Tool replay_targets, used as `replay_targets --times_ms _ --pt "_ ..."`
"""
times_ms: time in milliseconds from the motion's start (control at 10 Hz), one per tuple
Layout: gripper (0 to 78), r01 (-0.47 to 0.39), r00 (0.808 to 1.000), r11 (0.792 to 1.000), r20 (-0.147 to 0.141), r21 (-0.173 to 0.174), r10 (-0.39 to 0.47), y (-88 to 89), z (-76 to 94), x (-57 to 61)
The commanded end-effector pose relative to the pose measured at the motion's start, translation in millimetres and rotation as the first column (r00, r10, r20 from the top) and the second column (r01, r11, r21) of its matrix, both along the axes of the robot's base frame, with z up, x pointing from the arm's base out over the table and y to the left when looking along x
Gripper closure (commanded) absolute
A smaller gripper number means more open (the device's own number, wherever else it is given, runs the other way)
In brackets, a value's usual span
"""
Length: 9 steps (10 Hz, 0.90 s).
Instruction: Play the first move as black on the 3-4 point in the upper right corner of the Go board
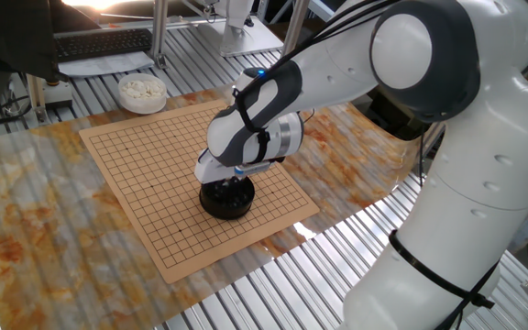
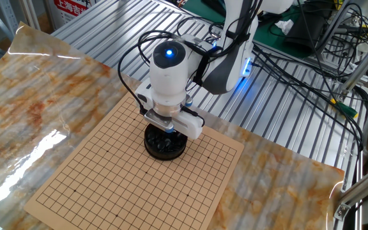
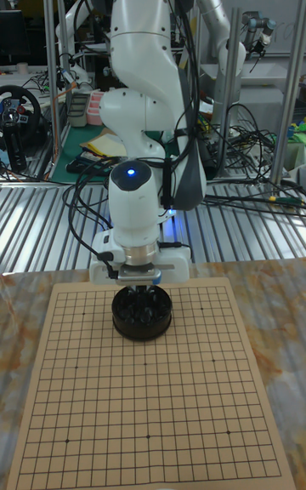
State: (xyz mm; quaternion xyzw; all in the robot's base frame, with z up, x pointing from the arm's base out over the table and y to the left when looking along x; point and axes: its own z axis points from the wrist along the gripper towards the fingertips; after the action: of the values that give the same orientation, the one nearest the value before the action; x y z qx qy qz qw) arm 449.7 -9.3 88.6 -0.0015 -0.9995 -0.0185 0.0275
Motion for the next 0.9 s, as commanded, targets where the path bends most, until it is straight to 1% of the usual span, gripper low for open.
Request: replay_targets --times_ms 100,600,900 --pt "76.2 0.005 1.0 1.0 0.003 0.003 -0.005 0.4 3.7 0.5" --pt "76.2 0.008 1.0 1.0 -0.011 0.005 -0.008 -1.1 13.5 0.2" --pt "76.2 0.018 1.0 1.0 -0.012 0.005 -0.018 -1.6 24.8 2.7"
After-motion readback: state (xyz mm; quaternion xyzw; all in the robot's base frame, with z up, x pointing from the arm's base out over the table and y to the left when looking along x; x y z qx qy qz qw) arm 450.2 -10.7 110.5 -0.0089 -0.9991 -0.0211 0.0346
